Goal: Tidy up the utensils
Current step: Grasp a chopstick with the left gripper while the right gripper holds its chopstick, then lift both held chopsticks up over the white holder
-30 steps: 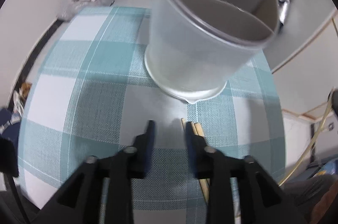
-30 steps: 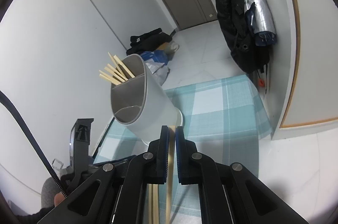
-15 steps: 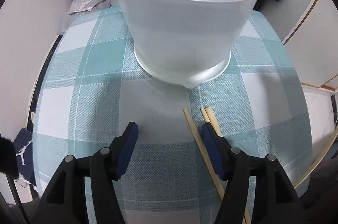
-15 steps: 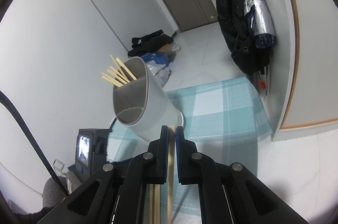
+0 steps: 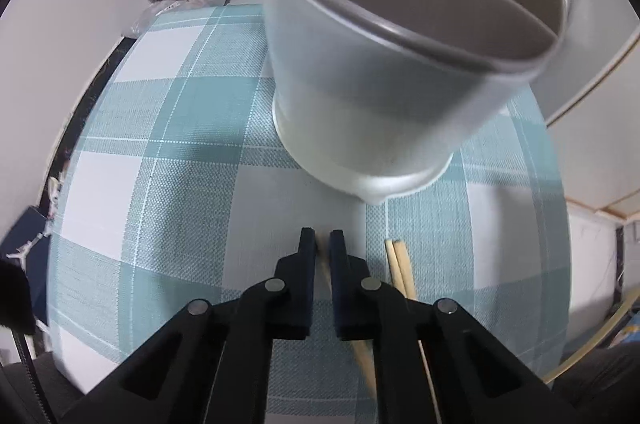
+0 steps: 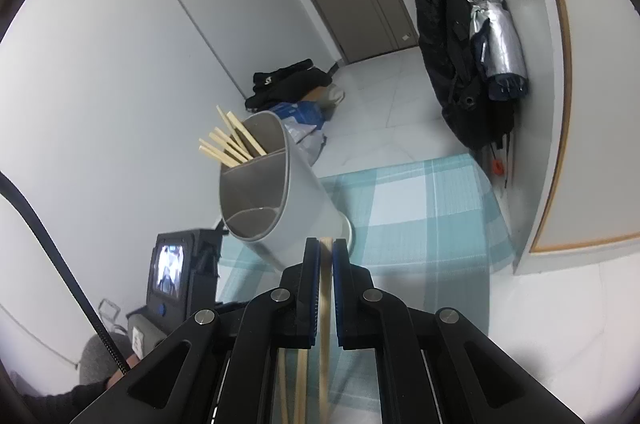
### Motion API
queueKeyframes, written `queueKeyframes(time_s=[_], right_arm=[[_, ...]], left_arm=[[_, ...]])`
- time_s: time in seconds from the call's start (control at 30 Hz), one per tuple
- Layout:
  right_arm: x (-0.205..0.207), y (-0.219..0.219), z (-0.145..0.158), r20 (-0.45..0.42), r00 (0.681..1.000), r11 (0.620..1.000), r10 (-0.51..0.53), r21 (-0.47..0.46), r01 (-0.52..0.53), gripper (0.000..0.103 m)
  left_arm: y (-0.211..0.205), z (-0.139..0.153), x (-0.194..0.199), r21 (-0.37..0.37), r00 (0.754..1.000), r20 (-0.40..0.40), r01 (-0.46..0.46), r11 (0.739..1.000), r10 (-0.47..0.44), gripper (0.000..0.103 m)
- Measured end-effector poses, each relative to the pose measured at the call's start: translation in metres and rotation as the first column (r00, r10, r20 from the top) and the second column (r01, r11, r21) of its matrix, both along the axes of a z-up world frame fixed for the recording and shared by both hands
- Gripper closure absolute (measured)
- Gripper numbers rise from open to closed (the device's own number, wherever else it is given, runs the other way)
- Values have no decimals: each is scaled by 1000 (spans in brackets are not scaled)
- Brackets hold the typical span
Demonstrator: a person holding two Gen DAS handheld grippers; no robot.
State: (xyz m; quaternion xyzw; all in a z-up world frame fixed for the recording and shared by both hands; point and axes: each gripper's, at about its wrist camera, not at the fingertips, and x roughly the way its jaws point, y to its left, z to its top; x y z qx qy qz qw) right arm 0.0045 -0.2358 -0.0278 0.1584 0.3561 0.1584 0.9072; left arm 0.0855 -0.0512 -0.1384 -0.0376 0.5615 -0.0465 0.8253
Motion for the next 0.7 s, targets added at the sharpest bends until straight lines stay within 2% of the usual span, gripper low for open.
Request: queueKeyframes(time_s=[0.13, 0.3, 0.33, 0.53, 0.7], right_arm=[[-2, 3, 0, 10, 1000, 1000, -1, -26, 1, 97], [-3, 6, 0, 20, 1000, 999, -6, -43, 6, 97], [-3, 7, 1, 24, 1000, 999, -6, -49, 7, 97], [-9, 19, 8, 78, 997, 996, 15, -85, -9, 98], [-19, 33, 19, 159, 986, 991, 51, -133, -30, 98]], left_arm=[[16, 4, -2, -27, 999, 49, -16, 1000, 17, 102], [29, 34, -8, -95, 985, 173, -11, 995, 27, 102], [41, 43, -5, -113, 977, 214, -3, 994, 27, 102], [54, 91, -29, -177, 916, 398, 28, 984, 46, 102], [44, 116, -57, -161, 868, 497, 79, 984, 12, 102]])
